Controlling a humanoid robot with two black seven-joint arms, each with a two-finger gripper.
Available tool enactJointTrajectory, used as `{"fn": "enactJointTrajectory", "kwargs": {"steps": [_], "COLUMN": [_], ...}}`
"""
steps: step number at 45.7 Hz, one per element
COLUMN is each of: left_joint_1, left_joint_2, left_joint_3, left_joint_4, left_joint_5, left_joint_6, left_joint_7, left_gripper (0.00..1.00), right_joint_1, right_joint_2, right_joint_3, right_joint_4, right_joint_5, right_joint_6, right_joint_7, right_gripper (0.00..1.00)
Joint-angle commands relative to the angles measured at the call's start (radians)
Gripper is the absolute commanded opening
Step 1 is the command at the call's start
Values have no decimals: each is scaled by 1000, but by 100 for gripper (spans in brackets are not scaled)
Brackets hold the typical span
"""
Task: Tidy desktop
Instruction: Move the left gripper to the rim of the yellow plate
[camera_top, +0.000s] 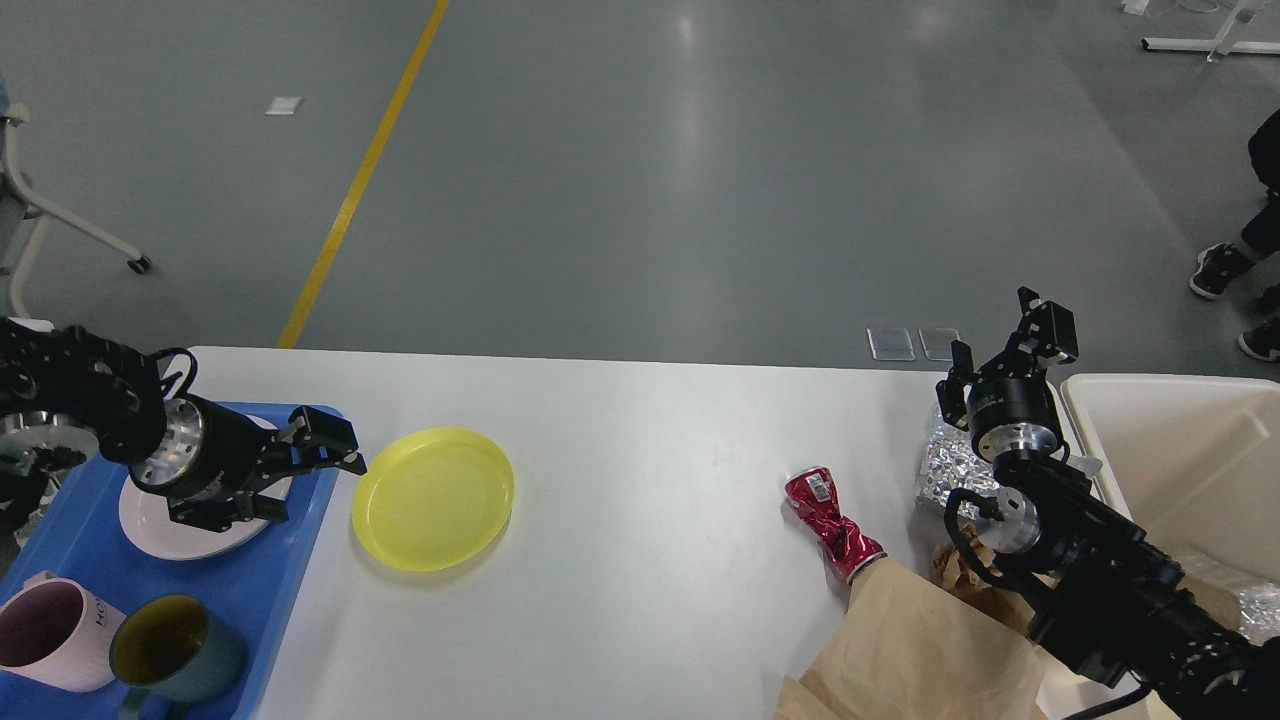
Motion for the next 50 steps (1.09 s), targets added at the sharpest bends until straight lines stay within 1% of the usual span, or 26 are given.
{"fn": "enactJointTrajectory", "kwargs": {"steps": [1, 9, 16, 24, 33, 39, 44, 50], "left_joint_1": [103, 193, 247, 321, 393, 413, 417, 440], "left_joint_2": [-24, -38, -63, -93, -126, -133, -138, -147], "left_joint_3": [-51, -83, -120, -195, -252, -267, -267, -267], "left_joint_4": [-8, -9, -8, -6, 3, 5, 9, 41], "left_joint_5": [-7, -98, -164, -188, -207, -207, -207, -207], "left_joint_6": [115, 205, 328, 469, 590, 635, 644, 649], "left_joint_7": [-1, -1, -1, -1, -1, -1, -1, -1], "left_gripper": [94, 93, 93, 93, 93, 93, 92, 90], "right_joint_1": [0, 0, 0, 0, 0, 0, 0, 0], "right_joint_2": [0, 0, 0, 0, 0, 0, 0, 0], "right_joint_3": [0, 0, 0, 0, 0, 0, 0, 0], "right_joint_4": [0, 0, 0, 0, 0, 0, 0, 0], "right_joint_5": [0, 0, 0, 0, -1, -1, 0, 0], "right_joint_6": [0, 0, 0, 0, 0, 0, 0, 0], "right_joint_7": [0, 0, 0, 0, 0, 0, 0, 0], "right_gripper": [100, 100, 100, 100, 100, 100, 100, 100]}}
